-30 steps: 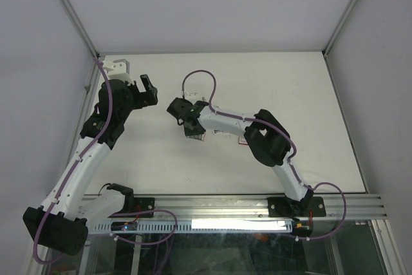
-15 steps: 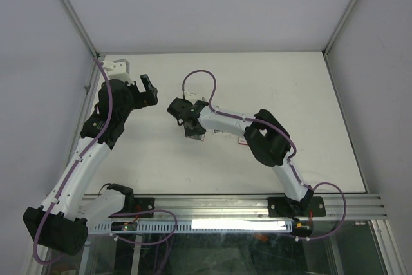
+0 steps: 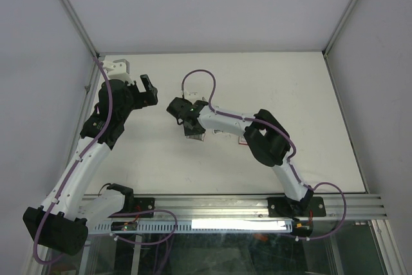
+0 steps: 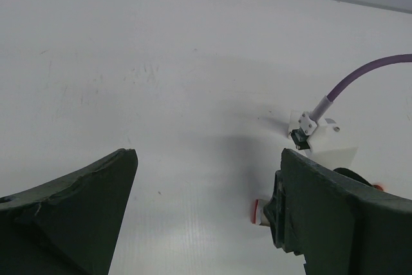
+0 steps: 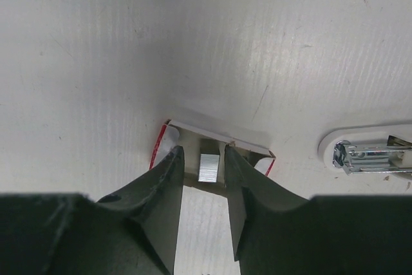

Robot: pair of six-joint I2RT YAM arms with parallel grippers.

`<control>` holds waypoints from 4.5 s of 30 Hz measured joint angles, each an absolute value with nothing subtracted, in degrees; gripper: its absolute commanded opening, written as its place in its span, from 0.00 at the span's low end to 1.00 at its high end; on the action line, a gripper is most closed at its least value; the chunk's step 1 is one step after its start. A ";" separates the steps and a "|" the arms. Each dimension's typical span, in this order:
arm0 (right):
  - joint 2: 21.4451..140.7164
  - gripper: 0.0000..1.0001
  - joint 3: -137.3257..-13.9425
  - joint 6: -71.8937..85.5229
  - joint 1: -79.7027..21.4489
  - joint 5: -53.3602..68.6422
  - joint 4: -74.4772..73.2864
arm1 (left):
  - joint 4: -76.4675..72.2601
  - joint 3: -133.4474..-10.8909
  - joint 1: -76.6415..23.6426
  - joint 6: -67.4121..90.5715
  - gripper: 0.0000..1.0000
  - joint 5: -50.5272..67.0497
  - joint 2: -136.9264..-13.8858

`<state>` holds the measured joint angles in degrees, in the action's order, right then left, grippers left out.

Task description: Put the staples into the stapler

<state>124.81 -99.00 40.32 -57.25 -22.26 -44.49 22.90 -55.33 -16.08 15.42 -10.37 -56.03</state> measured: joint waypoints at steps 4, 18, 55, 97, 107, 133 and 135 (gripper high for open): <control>125.49 0.32 -99.04 40.32 -57.25 -22.26 -44.53 | 22.90 -55.33 -16.08 15.44 0.99 -10.37 -56.03; 126.06 0.18 -99.15 40.40 -57.25 -22.24 -44.91 | 22.90 -55.33 -16.08 15.44 0.99 -10.35 -56.03; 80.49 0.14 -65.19 34.28 -42.63 -19.14 -37.50 | 1.41 -51.05 -37.71 22.90 0.95 11.55 -81.91; 70.65 0.16 -55.64 34.39 -40.32 -17.06 -35.42 | -16.01 -50.92 -41.45 23.20 0.90 17.28 -103.94; 69.80 0.16 -55.24 34.39 -40.32 -17.06 -35.14 | -19.81 -48.56 -44.31 25.52 0.90 17.96 -103.81; 79.35 0.15 -55.07 34.35 -44.18 -16.25 -30.46 | 4.43 -53.41 -22.87 26.61 0.99 17.26 -70.87; 81.67 0.16 -55.81 34.22 -45.15 -16.62 -29.93 | 8.27 -56.07 -17.23 26.20 0.99 19.62 -69.23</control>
